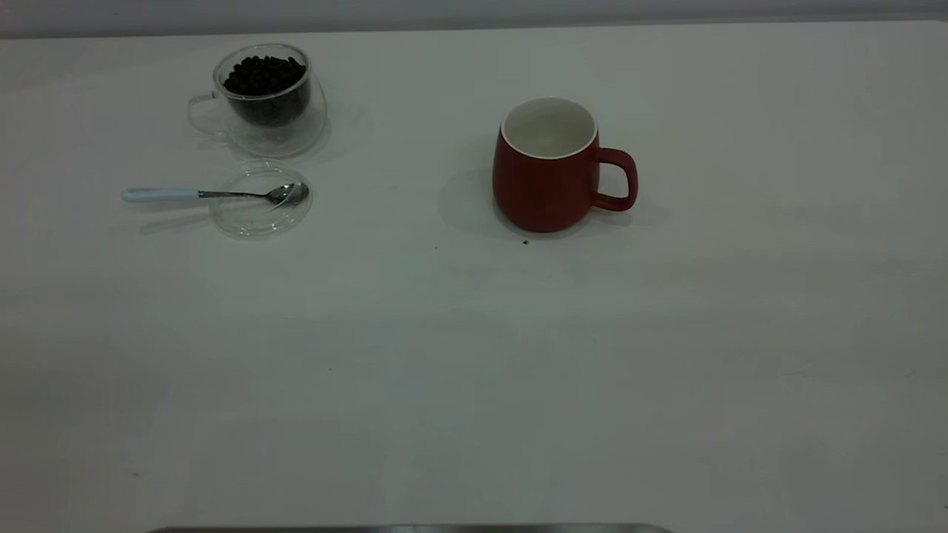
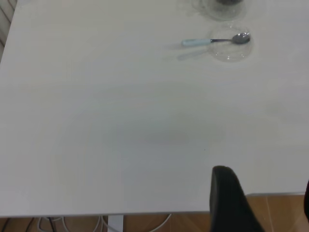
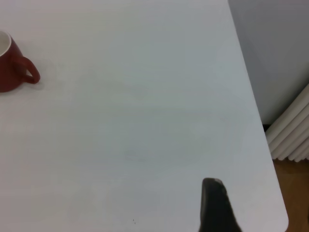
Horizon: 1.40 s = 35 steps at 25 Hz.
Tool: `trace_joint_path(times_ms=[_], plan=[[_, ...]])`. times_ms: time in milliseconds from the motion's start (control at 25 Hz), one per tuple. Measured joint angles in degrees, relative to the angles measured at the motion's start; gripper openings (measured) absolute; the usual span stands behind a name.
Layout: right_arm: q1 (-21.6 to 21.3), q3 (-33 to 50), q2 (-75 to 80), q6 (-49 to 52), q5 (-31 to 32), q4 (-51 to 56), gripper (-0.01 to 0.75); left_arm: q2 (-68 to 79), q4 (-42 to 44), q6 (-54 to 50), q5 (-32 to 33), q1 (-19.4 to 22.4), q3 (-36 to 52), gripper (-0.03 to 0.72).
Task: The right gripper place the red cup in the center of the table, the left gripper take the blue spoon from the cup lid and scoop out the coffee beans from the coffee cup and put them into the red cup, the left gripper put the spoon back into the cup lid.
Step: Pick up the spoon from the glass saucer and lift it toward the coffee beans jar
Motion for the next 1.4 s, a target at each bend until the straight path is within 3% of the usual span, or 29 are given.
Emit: trace_joint_path(times_ms=[1400], plan=[[-0.3,5.2,-0.1,-12.5,-5.7,10.4,0.48,0.0,0.0,0.0,0.0,0.0,0.0,0.433]])
